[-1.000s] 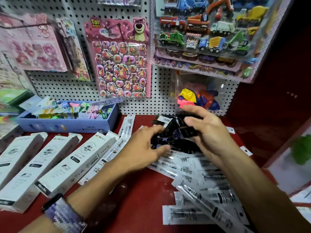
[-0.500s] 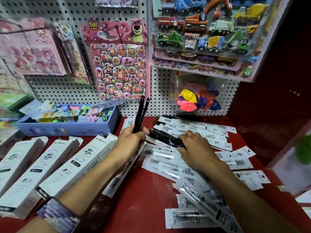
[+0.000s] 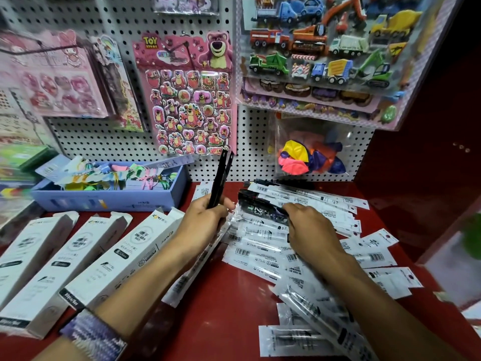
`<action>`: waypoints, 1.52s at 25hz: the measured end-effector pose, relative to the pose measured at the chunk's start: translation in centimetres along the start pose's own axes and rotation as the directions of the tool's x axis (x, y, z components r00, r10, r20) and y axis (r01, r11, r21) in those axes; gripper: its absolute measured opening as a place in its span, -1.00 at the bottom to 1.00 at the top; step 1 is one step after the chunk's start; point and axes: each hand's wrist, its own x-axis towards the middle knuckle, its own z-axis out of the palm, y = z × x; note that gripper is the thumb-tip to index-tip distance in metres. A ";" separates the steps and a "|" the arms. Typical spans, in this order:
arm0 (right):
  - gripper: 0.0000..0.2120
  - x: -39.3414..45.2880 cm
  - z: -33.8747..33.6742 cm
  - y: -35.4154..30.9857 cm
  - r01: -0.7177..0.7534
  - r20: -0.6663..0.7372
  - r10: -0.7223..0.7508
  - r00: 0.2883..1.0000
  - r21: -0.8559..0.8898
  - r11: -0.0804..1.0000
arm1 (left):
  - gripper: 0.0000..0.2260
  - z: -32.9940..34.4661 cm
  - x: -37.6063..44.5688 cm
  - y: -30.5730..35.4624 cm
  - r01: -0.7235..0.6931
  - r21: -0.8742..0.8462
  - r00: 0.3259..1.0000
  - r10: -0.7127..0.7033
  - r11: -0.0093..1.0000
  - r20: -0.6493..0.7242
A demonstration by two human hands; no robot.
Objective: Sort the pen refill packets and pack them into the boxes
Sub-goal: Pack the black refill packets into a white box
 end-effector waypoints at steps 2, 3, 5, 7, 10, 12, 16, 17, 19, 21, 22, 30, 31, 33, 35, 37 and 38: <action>-0.64 0.3 -0.6 0.6 -0.007 -0.097 0.014 0.995 0.075 0.997 | -0.78 0.1 0.0 0.1 -0.009 -0.006 0.999 0.008 1.000 -0.036; -0.66 0.4 -1.2 0.9 -0.008 -0.123 0.028 0.992 0.158 0.987 | -0.80 0.1 -0.1 0.3 -0.024 -0.001 0.998 0.024 1.000 -0.067; -0.74 0.4 -2.7 1.5 0.033 -0.059 -0.017 0.998 0.297 0.954 | -0.90 0.1 -0.5 0.7 -0.142 0.118 0.975 0.160 0.983 -0.157; -0.84 0.3 -4.2 1.6 0.155 0.125 -0.197 0.972 0.284 0.946 | -0.76 -0.3 -0.9 1.1 -0.313 0.480 0.913 0.399 0.820 -0.086; -0.86 -0.3 -5.6 0.2 0.173 0.243 -0.322 0.915 0.483 0.858 | -0.62 -0.5 -0.8 1.2 -0.509 0.634 0.858 0.404 0.582 0.317; -0.80 -0.5 -5.9 -0.5 0.108 0.189 -0.295 0.936 0.645 0.756 | -0.80 0.0 -1.2 1.1 -0.478 0.493 0.857 0.265 0.727 0.442; -0.73 -0.8 -6.2 -0.4 -0.073 0.226 -0.212 0.951 0.828 0.556 | -0.72 0.5 -2.1 1.6 -0.207 0.248 0.848 0.047 0.946 0.528; -0.71 -0.8 -6.3 -0.5 -0.090 0.213 -0.196 0.957 0.863 0.497 | -0.68 0.6 -2.3 1.7 -0.161 0.240 0.845 0.008 0.957 0.534; -0.70 -0.8 -5.9 -1.1 -0.160 0.175 -0.029 0.984 0.947 0.277 | -0.72 0.7 -2.4 1.6 -0.060 0.178 0.875 -0.034 0.982 0.484; -0.72 -0.5 -5.6 -1.6 -0.274 0.274 0.157 0.949 0.961 -0.018 | -0.88 1.0 -2.6 1.6 0.119 -0.011 0.922 -0.107 0.993 0.371; -0.71 -0.4 -5.5 -1.6 -0.332 0.333 0.187 0.924 0.943 -0.033 | -0.94 1.2 -2.8 1.7 0.193 -0.108 0.934 -0.149 0.975 0.325; -0.77 -4.2 -7.8 -2.6 -0.112 0.916 0.014 0.402 0.034 0.993 | -0.81 1.0 -2.2 1.2 0.288 -0.320 0.953 -0.239 0.903 0.183; -0.74 -4.6 -7.2 -3.3 -0.002 0.902 0.041 0.430 -0.044 0.999 | -0.77 0.7 -2.1 1.0 0.300 -0.320 0.951 -0.257 0.899 0.170; -0.68 -4.8 -5.5 -4.1 0.089 0.849 0.040 0.526 -0.102 0.991 | -0.79 0.3 -2.3 0.9 0.341 -0.350 0.937 -0.284 0.872 0.205; -0.71 -4.4 -4.5 -3.7 0.052 0.769 0.021 0.639 -0.071 0.996 | -0.88 0.2 -2.8 1.3 0.392 -0.350 0.912 -0.308 0.851 0.271; -0.65 -3.7 -4.0 -2.7 0.090 0.651 -0.022 0.759 -0.071 0.993 | -0.94 0.1 -3.2 1.2 0.405 -0.337 0.904 -0.316 0.850 0.287; -0.64 -3.3 -3.7 -2.3 0.124 0.557 -0.061 0.828 -0.076 0.989 | -0.93 0.1 -3.3 1.2 0.396 -0.344 0.908 -0.307 0.851 0.286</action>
